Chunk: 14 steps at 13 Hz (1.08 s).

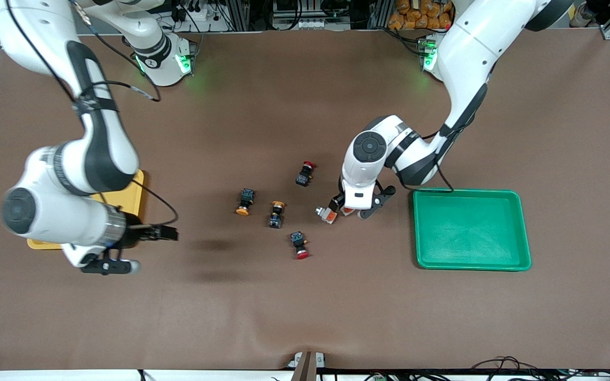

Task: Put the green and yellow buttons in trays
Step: 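Grasp a white button with the left gripper while the right gripper reaches out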

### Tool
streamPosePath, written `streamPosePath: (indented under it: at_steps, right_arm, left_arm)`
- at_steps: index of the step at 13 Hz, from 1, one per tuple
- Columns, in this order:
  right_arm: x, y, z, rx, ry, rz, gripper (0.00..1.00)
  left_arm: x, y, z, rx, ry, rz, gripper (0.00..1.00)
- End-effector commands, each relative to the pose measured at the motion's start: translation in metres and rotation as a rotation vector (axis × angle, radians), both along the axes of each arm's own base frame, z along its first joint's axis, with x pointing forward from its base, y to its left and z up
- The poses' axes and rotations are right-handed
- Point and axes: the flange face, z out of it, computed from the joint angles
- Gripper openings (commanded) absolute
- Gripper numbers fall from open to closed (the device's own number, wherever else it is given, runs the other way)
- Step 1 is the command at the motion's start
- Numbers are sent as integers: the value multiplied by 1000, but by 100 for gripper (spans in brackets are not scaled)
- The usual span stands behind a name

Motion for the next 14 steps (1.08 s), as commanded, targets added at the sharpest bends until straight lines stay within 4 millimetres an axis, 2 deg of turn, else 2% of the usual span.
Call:
streamPosePath:
  at_steps: [1,2,4,7,9,11,12,14]
  right_arm:
    - [9,-15,6,6,-9,-59,100]
    - [14,-32,-1,5,-12,-86,100]
    - [26,-63,1,8,-78,-143,100]
    - [29,-103,4,8,-81,-217,100]
    - [32,-133,4,11,-79,-328,100]
    - [30,-130,3,11,-45,-416,100]
    - [23,-116,-6,7,1,-433,100]
    - [13,-65,-11,1,37,-386,100]
  left_arm:
    - [5,-5,-11,5,-51,23,100]
    - [5,-4,-12,12,-56,16,100]
    - [3,-4,-17,15,-54,9,100]
    - [2,-3,-24,35,-63,-16,100]
    - [2,-1,-25,38,-63,-19,100]
    - [2,-2,-26,37,-61,-21,86]
    - [2,-4,-27,35,-61,-22,74]
    - [1,-4,-27,36,-60,-21,35]
